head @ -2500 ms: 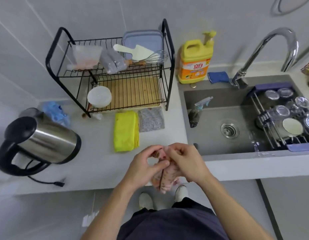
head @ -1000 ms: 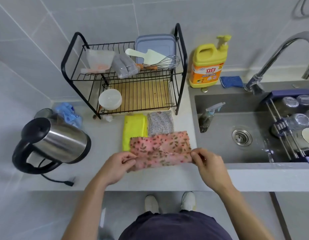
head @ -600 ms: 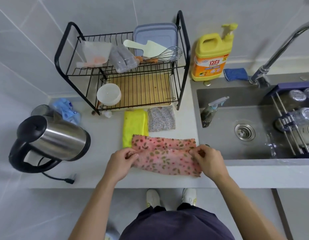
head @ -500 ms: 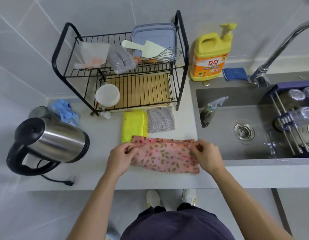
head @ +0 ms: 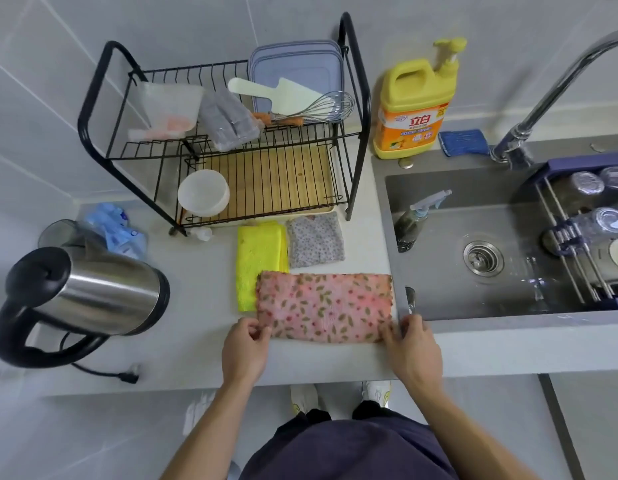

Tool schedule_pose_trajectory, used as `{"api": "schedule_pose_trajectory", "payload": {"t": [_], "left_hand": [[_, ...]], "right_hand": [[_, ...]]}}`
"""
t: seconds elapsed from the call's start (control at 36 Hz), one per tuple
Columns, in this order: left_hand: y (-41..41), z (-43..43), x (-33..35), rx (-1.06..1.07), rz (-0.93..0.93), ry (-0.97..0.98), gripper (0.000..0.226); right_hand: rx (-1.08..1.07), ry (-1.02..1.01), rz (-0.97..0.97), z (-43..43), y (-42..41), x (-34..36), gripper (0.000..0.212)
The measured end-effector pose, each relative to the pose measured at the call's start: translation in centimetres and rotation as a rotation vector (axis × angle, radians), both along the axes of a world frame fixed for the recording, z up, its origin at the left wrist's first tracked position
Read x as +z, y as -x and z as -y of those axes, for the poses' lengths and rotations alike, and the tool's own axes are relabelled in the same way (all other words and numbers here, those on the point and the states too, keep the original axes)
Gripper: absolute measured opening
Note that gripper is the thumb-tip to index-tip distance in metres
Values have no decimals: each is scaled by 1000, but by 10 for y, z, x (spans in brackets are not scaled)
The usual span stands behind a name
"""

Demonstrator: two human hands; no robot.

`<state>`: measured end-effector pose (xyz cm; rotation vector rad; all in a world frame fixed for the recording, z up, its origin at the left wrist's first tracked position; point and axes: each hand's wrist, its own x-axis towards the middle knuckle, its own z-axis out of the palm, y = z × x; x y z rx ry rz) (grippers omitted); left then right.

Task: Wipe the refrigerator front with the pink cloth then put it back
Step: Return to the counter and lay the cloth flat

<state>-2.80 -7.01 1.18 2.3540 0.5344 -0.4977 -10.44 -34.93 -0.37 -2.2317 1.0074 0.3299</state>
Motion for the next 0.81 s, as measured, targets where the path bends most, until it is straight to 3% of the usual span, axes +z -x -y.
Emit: {"api": "schedule_pose_trajectory", "payload": {"t": [0.31, 0.47, 0.61, 0.72, 0.81], "left_hand": [[3, -9, -2, 64, -153, 79, 15], [15, -19, -6, 106, -158, 60, 15], [17, -21, -6, 77, -176, 62, 22], [19, -15, 1, 90, -43, 27, 38], [20, -7, 8, 83, 55, 5, 31]], "right_hand": [[105, -41, -98, 20, -8, 5, 20], [131, 10, -138, 5, -6, 13, 32], [172, -7, -110, -10, -2, 9, 17], [43, -130, -94, -12, -4, 11, 10], [-139, -312, -86, -12, -6, 18, 30]]}}
